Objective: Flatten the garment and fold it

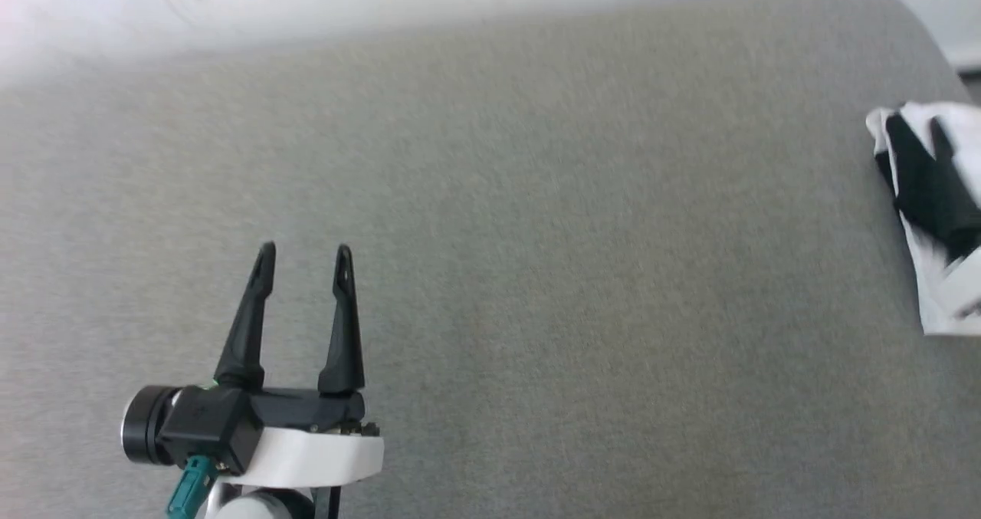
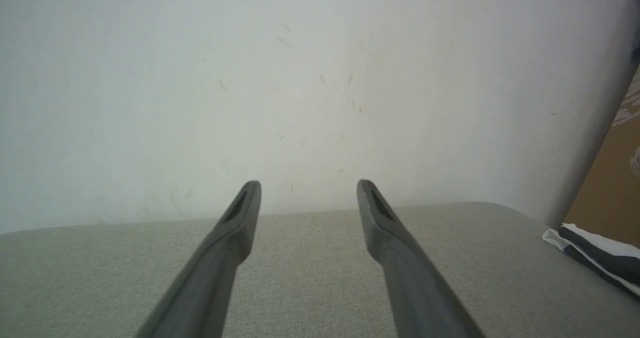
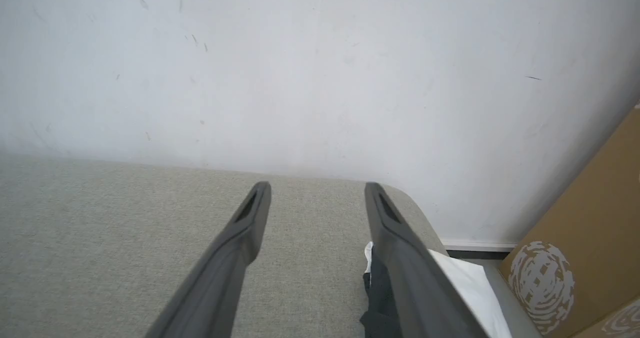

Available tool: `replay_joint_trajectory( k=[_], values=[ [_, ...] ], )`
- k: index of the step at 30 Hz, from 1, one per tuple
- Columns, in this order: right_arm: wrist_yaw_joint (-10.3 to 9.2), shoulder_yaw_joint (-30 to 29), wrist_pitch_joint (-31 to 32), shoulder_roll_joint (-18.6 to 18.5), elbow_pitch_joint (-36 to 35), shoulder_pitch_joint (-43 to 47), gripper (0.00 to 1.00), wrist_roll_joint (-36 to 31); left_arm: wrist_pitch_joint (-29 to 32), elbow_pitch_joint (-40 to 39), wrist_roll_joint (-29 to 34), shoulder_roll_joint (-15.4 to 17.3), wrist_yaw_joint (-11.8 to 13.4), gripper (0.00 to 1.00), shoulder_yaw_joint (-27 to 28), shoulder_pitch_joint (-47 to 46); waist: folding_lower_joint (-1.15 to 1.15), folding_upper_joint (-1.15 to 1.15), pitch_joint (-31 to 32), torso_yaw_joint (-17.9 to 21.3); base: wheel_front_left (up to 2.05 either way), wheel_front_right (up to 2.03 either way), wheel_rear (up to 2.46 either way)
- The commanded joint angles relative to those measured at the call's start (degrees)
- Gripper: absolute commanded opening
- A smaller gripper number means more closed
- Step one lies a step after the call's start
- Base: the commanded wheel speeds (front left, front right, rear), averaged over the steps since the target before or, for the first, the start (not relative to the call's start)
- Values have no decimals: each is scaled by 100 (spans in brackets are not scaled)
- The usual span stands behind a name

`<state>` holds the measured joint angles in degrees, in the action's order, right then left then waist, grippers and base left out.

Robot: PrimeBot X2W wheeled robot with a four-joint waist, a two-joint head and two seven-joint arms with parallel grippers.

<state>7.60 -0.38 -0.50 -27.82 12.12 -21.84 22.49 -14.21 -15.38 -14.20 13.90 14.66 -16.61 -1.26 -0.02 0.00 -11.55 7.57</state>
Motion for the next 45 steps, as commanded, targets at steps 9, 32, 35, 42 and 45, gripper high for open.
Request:
replay_joint_trajectory(
  k=[9, 32, 35, 42, 45],
  values=[
    [-11, -432, -186, 1354, -1640, 1446, 100, -1013, -58, 538, -96, -81, -42, 100, -2, 104, 2, 0, 846, -583, 0, 0, 0],
    [-11, -1032, -1109, 2492, -1483, 2884, 100, -1868, -78, 1243, 137, -357, -258, 100, 139, 723, 2, 0, 1191, -823, 0, 0, 0],
    [-11, -1009, -1146, 2493, -1403, 2859, 100, -1848, -78, 1192, 175, -408, -293, 100, 213, 735, 2, 0, 1183, -823, 0, 0, 0],
    [1, -1025, -1115, 2465, -1359, 2831, 0, -1848, -43, 1182, 212, -443, -300, 0, 245, 690, 2, 0, 1178, -821, 0, 0, 0],
    [1, -1007, -1095, 2466, -1356, 2821, 0, -1854, -20, 1187, 232, -454, -319, 0, 266, 681, 2, 0, 1178, -820, 0, 0, 0]
  ],
)
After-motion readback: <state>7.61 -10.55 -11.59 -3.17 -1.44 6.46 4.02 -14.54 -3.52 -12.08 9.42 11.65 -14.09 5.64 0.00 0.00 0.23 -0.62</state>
